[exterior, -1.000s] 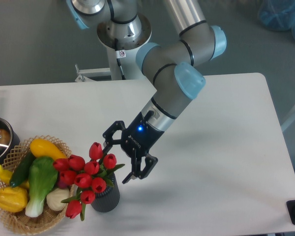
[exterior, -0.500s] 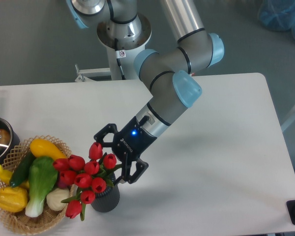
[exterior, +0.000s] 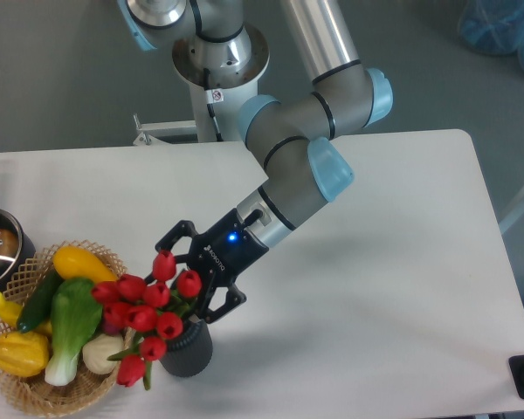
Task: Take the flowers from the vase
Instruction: 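Lower the gripper around the tulip stems above the vase rim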
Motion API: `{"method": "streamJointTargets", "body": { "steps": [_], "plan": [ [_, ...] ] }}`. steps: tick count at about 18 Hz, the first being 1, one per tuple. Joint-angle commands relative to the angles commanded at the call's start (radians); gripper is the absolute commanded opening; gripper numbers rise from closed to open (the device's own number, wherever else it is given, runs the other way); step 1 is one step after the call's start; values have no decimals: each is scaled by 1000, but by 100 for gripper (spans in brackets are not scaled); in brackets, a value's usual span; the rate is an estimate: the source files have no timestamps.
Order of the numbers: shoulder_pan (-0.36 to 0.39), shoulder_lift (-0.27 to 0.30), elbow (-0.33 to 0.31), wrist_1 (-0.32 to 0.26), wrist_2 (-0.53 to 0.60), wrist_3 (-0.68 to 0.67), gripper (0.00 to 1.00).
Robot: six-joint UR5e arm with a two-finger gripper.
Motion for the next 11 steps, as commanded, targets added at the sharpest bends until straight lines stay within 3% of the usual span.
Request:
{"method": "streamJointTargets", "body": {
  "steps": [3,11],
  "plan": [
    [8,8,0,3,-2,-6,1],
    [55,41,3,2,-61,-52,1]
  ]
}}
